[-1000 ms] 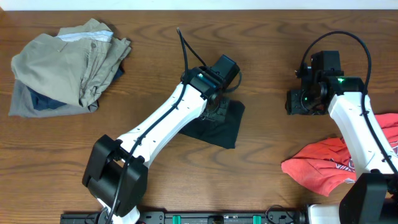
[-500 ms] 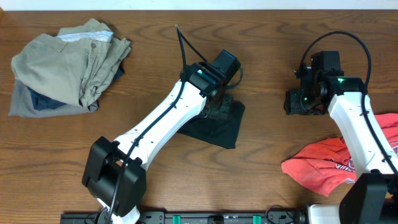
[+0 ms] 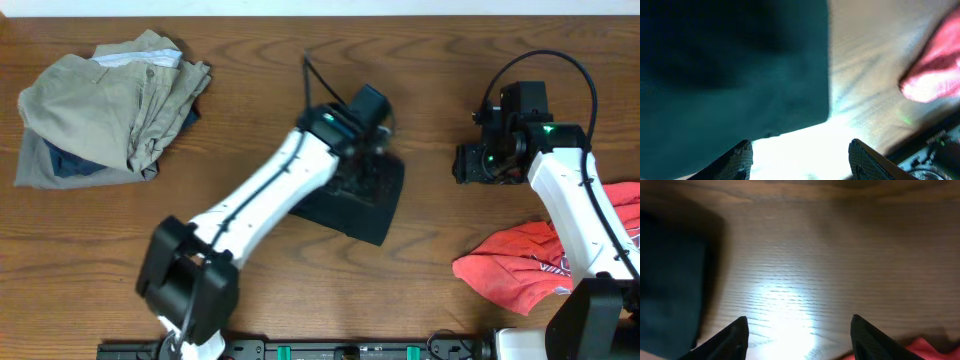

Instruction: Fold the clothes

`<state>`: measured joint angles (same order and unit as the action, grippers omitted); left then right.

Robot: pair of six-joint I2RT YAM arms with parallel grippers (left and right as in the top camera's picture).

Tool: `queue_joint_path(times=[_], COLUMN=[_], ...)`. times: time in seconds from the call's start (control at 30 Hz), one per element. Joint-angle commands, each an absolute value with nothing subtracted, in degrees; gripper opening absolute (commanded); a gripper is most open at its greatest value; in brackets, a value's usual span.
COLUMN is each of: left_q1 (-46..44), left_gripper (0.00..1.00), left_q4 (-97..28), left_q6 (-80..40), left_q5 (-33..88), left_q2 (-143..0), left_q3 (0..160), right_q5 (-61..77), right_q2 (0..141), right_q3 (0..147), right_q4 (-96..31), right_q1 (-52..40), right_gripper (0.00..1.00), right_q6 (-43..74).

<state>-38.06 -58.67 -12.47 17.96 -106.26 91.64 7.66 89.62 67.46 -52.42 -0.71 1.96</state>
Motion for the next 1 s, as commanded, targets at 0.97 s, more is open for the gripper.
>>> queue_joint_path(times=[0.97], left_q1=[-7.18], left_gripper=[0.87], left_q4=[-58.59], left_q6=[15.14], left_q5=[50.54], left_q2=[-125.14], left_q3=[92.71], right_q5=[32.14], right_q2=[104.6], right_q3=[67.75], right_q4=[-41.47], right_q1=[-17.54], right_gripper=[0.63], right_q6=[-2.59])
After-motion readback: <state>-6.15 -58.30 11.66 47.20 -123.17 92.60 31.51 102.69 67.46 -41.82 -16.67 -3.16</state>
